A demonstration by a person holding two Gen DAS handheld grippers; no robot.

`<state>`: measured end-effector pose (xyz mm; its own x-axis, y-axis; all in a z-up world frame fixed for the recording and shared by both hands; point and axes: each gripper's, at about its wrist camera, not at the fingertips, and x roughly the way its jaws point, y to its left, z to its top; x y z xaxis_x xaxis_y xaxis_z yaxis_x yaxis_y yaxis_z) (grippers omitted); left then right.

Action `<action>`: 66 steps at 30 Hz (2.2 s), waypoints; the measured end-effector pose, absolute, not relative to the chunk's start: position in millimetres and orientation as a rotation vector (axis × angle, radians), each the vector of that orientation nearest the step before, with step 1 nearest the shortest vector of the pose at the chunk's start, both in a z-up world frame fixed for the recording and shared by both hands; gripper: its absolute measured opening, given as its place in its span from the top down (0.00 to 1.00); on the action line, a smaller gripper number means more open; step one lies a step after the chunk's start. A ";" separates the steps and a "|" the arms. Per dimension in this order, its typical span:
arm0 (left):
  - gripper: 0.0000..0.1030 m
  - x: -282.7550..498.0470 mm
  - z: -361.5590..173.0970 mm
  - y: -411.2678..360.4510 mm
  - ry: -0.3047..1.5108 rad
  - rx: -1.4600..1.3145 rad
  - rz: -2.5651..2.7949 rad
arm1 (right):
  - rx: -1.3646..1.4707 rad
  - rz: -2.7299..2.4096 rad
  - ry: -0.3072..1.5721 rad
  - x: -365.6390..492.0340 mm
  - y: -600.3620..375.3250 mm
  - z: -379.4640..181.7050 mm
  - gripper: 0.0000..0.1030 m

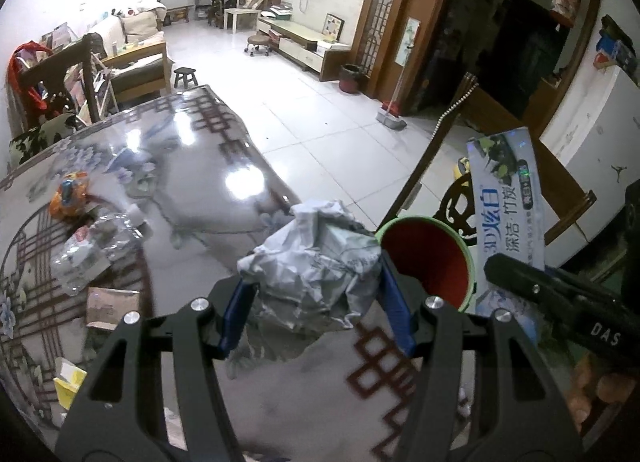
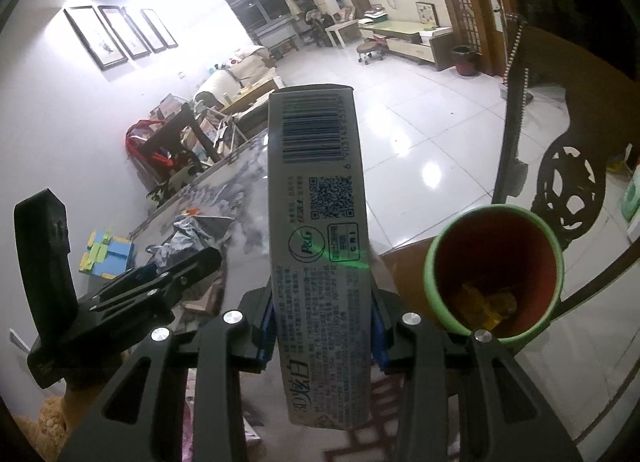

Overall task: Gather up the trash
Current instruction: 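Carry both items over the red bin and open both tools to drop them, then move both open tools back over the cluttered table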

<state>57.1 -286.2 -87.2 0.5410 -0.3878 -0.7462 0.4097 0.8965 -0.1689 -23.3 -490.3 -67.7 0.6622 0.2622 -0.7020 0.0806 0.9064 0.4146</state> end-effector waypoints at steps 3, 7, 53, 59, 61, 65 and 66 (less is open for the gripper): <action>0.45 61.9 -91.3 -303.1 0.888 0.035 -0.483 | 0.449 0.087 0.853 -24.6 -508.0 -72.0 0.65; 0.45 67.0 -97.4 -320.4 0.903 0.043 -0.506 | 0.465 0.057 0.864 -24.2 -535.3 -79.6 0.65; 0.19 126.6 -166.6 -499.7 1.039 0.116 -0.713 | 0.471 -0.203 1.019 23.1 -675.3 -152.4 0.38; 0.18 122.9 -159.5 -491.5 1.029 0.087 -0.727 | 0.476 -0.238 0.965 12.2 -683.7 -134.8 0.38; 0.18 120.6 -153.6 -482.7 1.017 0.065 -0.716 | 0.464 -0.234 0.943 9.1 -679.2 -124.9 0.38; 0.18 114.1 -140.2 -462.5 1.002 0.011 -0.689 | 0.441 -0.191 0.903 7.3 -661.3 -104.9 0.38; 0.18 111.6 -136.4 -456.3 0.994 0.005 -0.682 | 0.434 -0.180 0.898 8.2 -655.7 -100.6 0.38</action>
<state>111.6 -456.3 -136.4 0.3572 -0.5262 -0.7717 0.5306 0.7942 -0.2960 8.2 -655.7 -100.6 0.6156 0.0282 -0.7876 0.3291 0.8989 0.2894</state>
